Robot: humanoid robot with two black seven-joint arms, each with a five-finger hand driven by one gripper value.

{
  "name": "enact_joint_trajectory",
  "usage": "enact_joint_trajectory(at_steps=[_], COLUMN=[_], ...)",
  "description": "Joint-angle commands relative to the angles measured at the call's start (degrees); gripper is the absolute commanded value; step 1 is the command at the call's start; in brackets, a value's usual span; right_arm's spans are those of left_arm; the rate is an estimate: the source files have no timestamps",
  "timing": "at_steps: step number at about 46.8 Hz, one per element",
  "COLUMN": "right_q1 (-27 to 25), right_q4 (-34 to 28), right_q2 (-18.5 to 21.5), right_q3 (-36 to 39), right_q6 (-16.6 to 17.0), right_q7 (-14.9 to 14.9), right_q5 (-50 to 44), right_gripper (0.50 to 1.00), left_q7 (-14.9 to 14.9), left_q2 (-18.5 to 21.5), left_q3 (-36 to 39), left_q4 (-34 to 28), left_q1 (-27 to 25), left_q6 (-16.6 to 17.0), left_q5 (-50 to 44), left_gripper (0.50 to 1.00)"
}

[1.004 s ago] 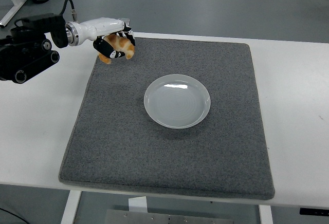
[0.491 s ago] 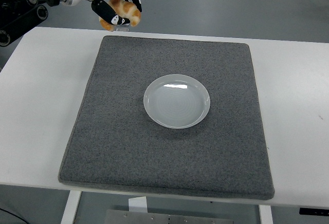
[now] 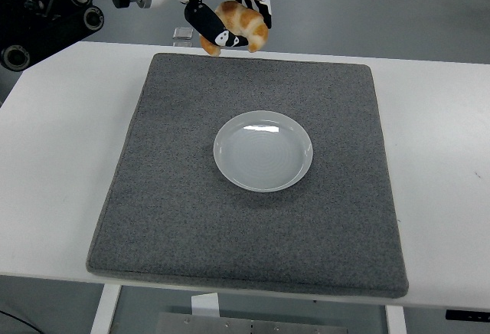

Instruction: Place the bread on the plate

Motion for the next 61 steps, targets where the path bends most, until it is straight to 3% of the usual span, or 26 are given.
enact_joint_trajectory(at_steps=[1, 19, 34, 40, 54, 61], right_q1=[0.0, 0.0, 0.0, 0.0, 0.0, 0.0], right_q4=[0.0, 0.0, 0.0, 0.0, 0.0, 0.0], right_q2=[0.0, 0.0, 0.0, 0.0, 0.0, 0.0], right_q3=[0.0, 0.0, 0.0, 0.0, 0.0, 0.0], right_q6=[0.0, 0.0, 0.0, 0.0, 0.0, 0.0], right_q7=[0.0, 0.0, 0.0, 0.0, 0.0, 0.0], right_q5=[0.0, 0.0, 0.0, 0.0, 0.0, 0.0], right_gripper=[0.952, 0.952, 0.952, 0.952, 0.952, 0.952], left_q7=[0.1, 0.1, 0.2, 0.3, 0.8, 0.8], left_q2=[-0.8, -2.8, -5.7, -6.1, -13.0, -14.3], left_q3=[0.2, 2.6, 3.2, 3.2, 4.9, 5.1], left_q4=[-1.7, -2.1, -1.3, -1.1, 4.9, 6.7], left_q1=[0.0, 2.1, 9.5, 11.6, 15.2, 16.1], left_q6=[0.0, 0.7, 7.5, 8.3, 10.9, 11.1], left_q5=[0.0, 4.3, 13.0, 13.2, 17.5, 17.6], left_gripper=[0.5, 0.5, 0.5, 0.5, 0.5, 0.5])
